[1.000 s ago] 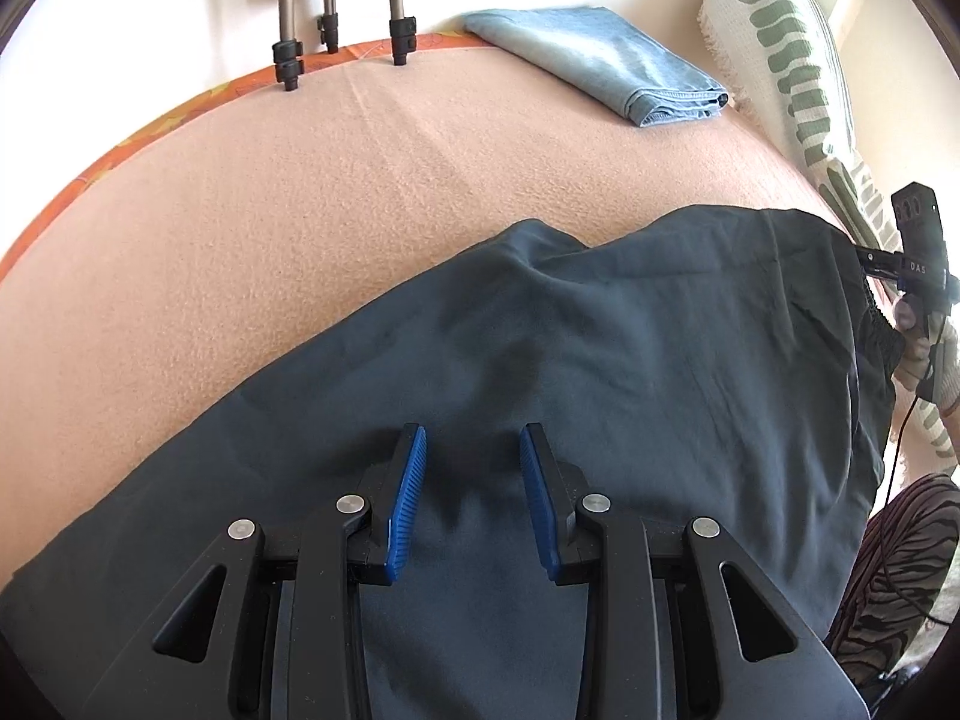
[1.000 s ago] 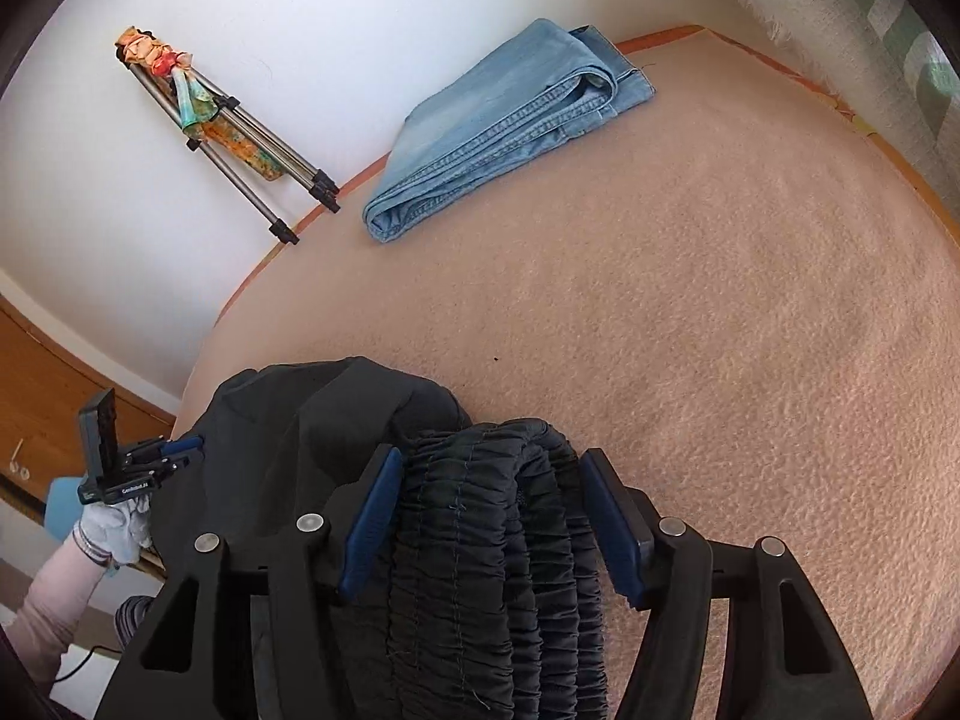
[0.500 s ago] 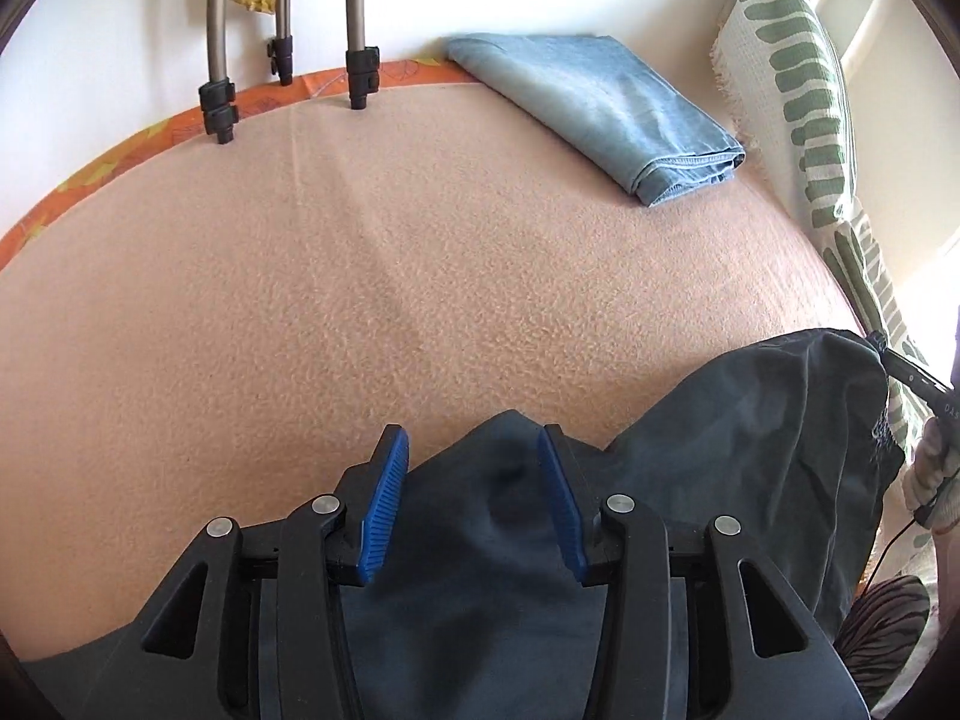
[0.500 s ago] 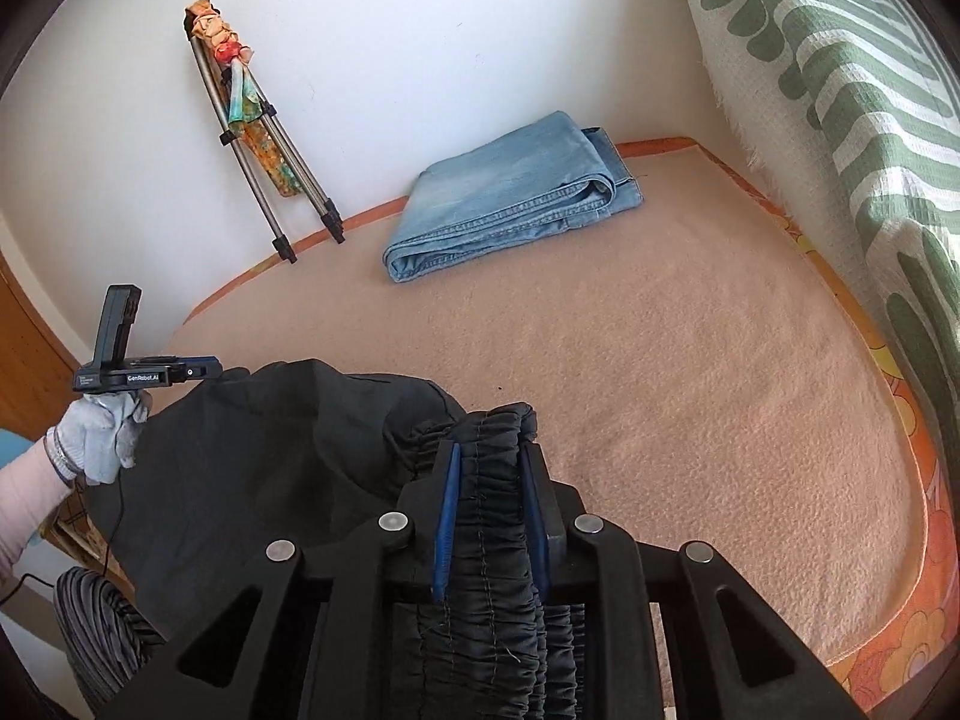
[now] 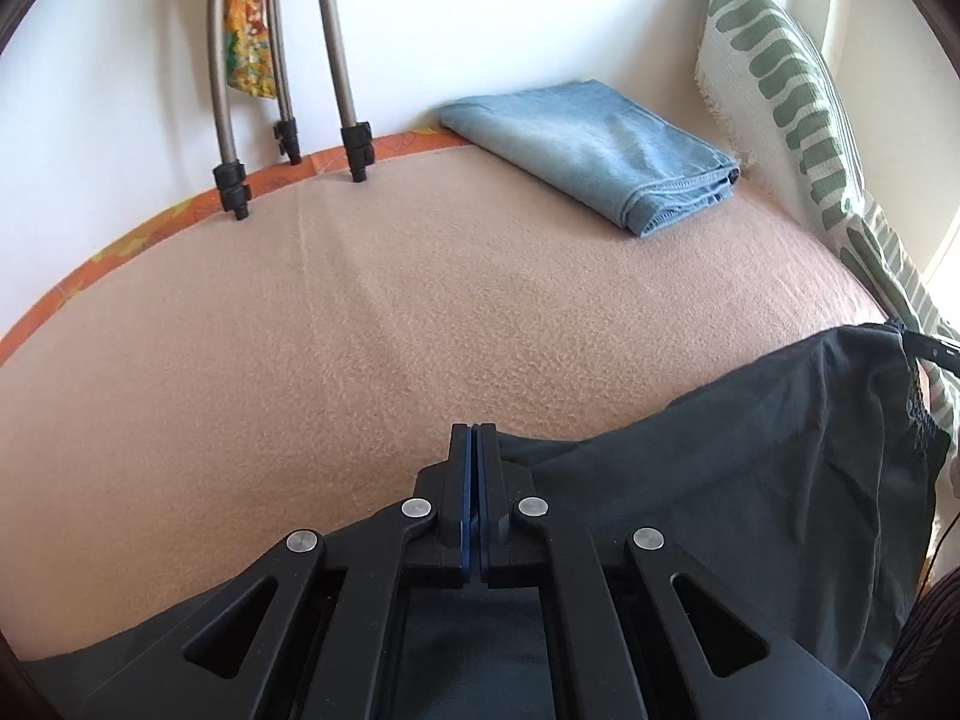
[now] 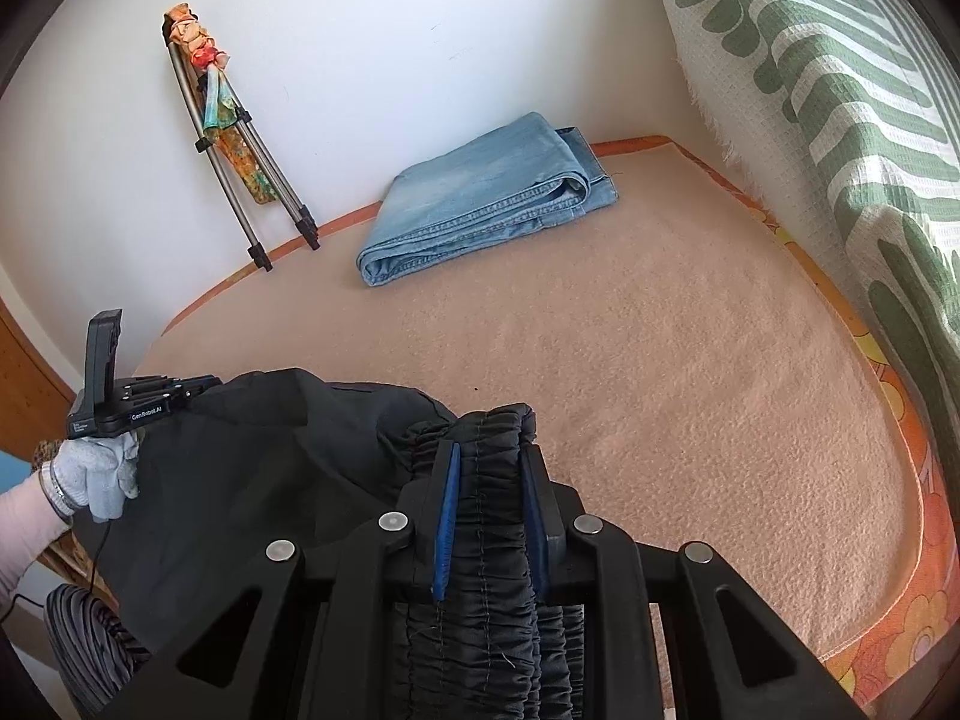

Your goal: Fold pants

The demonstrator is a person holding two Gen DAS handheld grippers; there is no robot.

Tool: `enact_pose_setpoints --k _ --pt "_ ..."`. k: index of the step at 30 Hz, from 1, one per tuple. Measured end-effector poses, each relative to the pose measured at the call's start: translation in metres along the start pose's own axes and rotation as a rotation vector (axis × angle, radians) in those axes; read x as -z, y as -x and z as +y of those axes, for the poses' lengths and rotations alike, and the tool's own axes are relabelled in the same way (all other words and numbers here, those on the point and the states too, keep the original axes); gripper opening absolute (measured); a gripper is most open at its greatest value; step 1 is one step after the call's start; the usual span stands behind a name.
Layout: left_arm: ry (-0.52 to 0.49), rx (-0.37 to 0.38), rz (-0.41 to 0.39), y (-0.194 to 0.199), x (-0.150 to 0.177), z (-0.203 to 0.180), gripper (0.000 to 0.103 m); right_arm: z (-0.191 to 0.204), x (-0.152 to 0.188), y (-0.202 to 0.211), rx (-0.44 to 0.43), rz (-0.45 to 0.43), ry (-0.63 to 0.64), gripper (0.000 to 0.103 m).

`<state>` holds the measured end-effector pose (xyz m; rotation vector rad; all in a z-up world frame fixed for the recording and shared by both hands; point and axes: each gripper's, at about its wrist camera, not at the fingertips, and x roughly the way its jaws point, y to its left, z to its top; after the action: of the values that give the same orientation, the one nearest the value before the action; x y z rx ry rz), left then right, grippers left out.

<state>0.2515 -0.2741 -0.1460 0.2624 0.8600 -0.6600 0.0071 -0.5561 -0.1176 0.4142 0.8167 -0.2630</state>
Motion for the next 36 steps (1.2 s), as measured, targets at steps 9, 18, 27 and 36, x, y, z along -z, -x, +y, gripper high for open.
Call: enact_pose_setpoints --k 9,18,27,36 --pt "0.08 -0.073 -0.026 0.023 -0.013 0.043 0.014 0.001 -0.002 -0.004 0.112 0.045 0.003 0.035" --pt "0.174 -0.097 -0.073 0.116 0.032 0.095 0.036 0.044 -0.022 0.038 0.077 -0.061 0.066 0.057" --pt "0.401 -0.216 -0.112 0.207 0.124 0.182 0.047 0.15 -0.042 0.048 -0.076 -0.098 0.235 0.057" --pt "0.711 -0.294 -0.141 0.269 0.245 0.28 0.048 0.283 -0.035 0.022 -0.242 -0.044 0.407 0.073"
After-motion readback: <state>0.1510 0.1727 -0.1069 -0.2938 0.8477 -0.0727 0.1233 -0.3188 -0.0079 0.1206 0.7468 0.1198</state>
